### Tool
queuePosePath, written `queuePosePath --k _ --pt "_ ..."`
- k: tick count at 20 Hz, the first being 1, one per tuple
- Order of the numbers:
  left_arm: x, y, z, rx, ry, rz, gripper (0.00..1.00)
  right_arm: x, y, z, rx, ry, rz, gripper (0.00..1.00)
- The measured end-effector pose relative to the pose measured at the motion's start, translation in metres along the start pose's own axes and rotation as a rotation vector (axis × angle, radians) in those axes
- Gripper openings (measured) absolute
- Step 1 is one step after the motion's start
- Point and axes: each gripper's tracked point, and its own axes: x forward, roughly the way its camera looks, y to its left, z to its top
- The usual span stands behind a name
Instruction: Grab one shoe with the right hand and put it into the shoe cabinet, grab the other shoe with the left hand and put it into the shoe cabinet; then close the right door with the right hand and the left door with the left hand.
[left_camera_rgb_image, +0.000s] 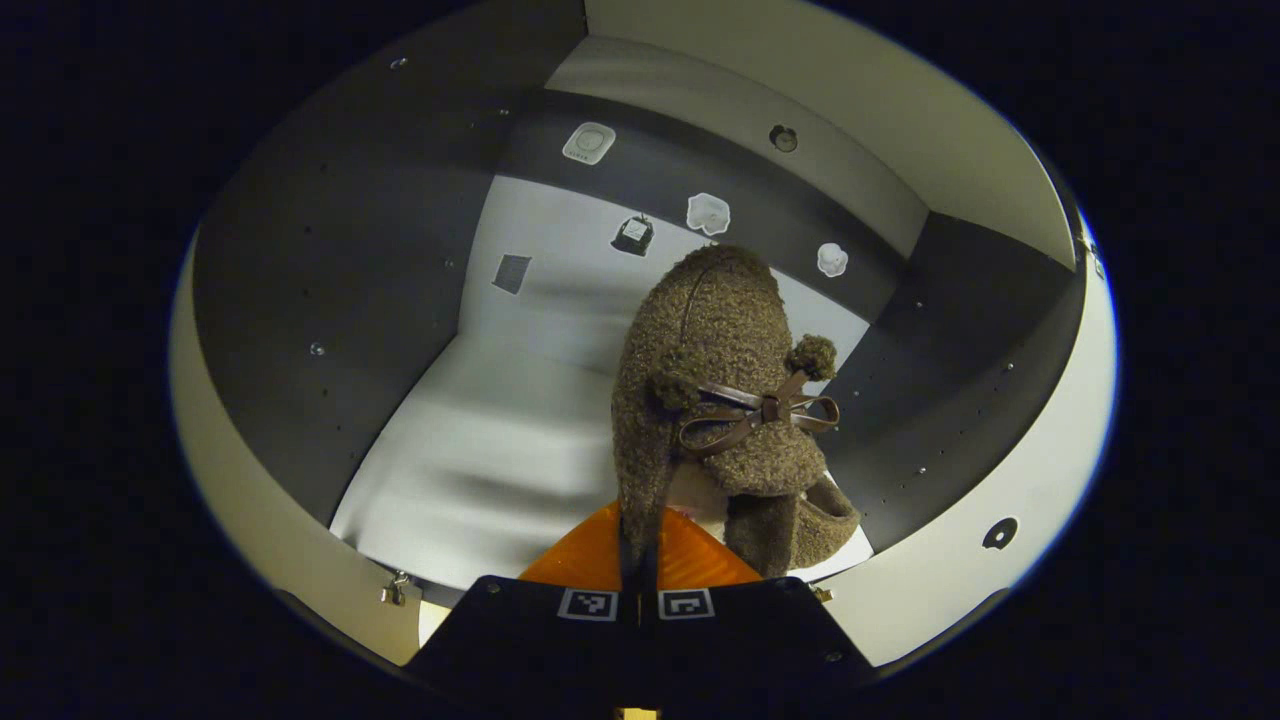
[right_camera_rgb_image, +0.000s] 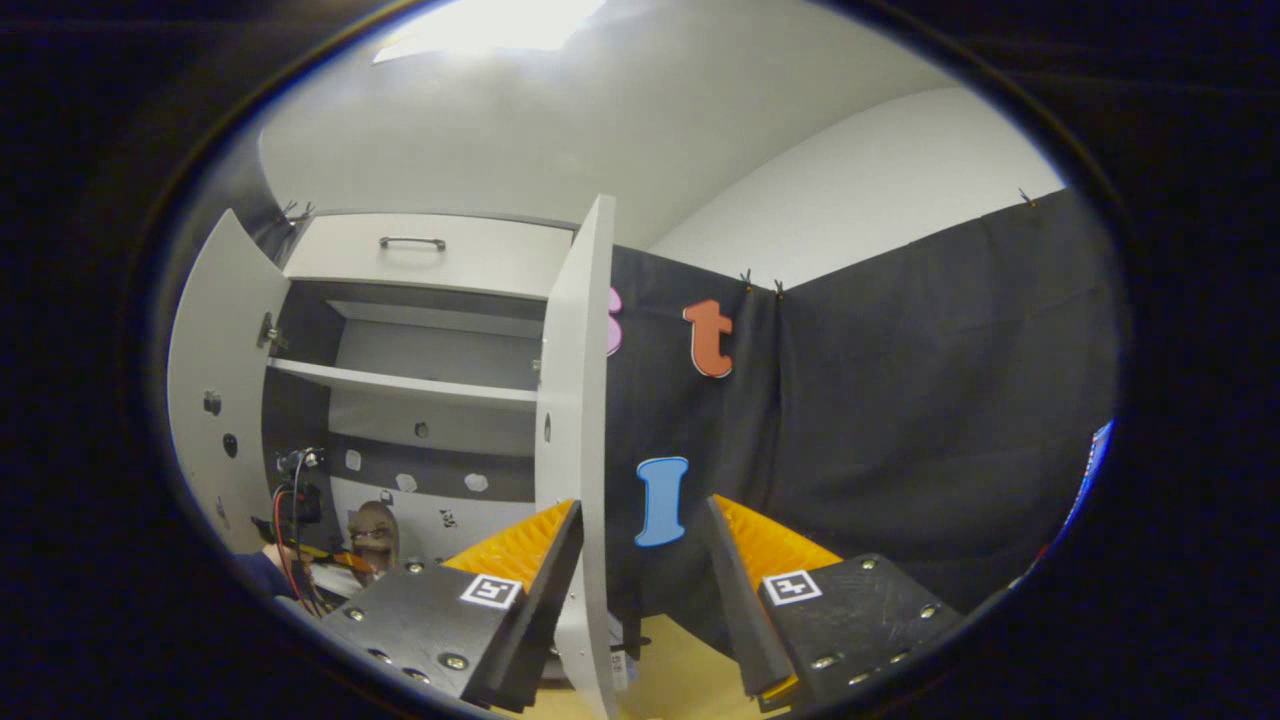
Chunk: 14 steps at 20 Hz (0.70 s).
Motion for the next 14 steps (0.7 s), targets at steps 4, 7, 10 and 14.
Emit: queuePosePath --k 4,7,10,14 --pt "0.018 0.007 0.002 -0.020 0.014 0.011 0.01 0.001 -0.009 -0.003 -0.008 0.006 -0.037 0.73" --pt "0.029 0.015 0.004 -0.008 0.021 0.028 0.01 0.001 -0.014 -0.007 -0.007 0.016 -0.057 0.73" --pt "0.039 0.017 0.005 0.003 0.032 0.037 0.00 0.001 -0.021 -0.014 -0.003 0.030 -0.074 0.73" --pt "0.052 0.021 0.006 0.064 0.038 0.072 0.01 0.004 -0.030 -0.018 -0.001 0.040 -0.097 0.72"
